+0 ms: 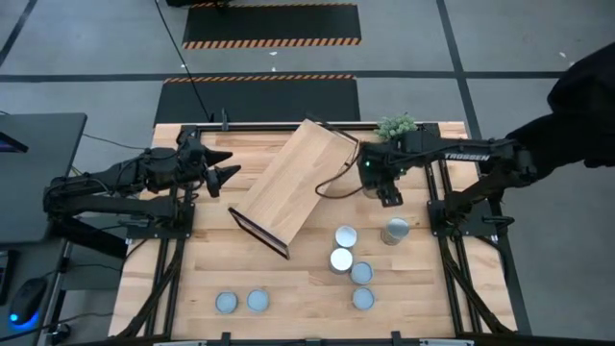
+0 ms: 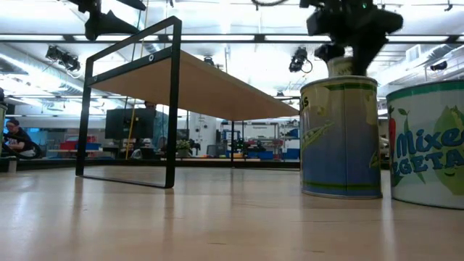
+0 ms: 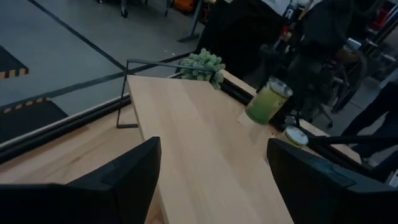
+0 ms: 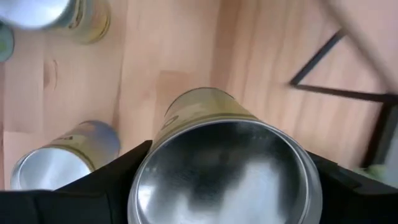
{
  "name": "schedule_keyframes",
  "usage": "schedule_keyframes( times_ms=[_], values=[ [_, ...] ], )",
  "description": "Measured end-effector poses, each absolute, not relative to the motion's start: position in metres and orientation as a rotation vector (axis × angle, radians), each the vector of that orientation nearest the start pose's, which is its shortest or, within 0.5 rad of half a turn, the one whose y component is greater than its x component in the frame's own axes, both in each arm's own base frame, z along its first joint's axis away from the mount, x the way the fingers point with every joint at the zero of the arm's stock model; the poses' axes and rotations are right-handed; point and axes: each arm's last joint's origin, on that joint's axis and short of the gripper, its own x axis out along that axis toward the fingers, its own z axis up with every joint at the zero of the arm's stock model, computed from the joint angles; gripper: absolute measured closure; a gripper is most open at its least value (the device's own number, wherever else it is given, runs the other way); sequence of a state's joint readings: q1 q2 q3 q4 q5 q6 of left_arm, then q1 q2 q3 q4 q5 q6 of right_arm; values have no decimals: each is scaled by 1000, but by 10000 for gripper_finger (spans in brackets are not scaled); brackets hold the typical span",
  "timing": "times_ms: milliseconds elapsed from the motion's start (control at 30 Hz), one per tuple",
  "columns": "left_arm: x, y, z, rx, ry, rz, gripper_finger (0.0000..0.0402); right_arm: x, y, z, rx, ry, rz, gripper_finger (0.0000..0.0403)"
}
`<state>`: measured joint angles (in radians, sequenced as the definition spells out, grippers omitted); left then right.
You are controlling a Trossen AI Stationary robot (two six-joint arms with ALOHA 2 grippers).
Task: Pick and place cans onto a shelf
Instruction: Put the canned oranges on the shelf
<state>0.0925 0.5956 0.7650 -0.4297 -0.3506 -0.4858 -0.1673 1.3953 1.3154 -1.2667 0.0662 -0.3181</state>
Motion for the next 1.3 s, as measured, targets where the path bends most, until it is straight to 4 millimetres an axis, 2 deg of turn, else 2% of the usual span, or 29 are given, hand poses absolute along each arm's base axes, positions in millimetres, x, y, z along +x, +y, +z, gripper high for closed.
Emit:
schedule_keyframes(
  times_ms=[133, 333, 633, 767, 967, 1300],
  values=[
    [124, 21, 327, -446, 149, 495, 102, 249, -50, 328, -218, 1315, 18, 88],
    [125, 22, 328, -472, 136, 497, 102, 273, -62, 350, -258, 1284, 29, 88],
    [125, 21, 328, -503, 131, 492, 102, 306, -92, 372, -297, 1214, 10, 88],
    [125, 21, 328, -503, 131, 492, 102, 317, -104, 368, -310, 1213, 39, 88],
    [125, 21, 328, -502, 132, 492, 102, 331, -117, 349, -334, 1260, 92, 88],
    [125, 21, 328, -490, 135, 491, 102, 334, -125, 346, -353, 1247, 94, 87]
  ],
)
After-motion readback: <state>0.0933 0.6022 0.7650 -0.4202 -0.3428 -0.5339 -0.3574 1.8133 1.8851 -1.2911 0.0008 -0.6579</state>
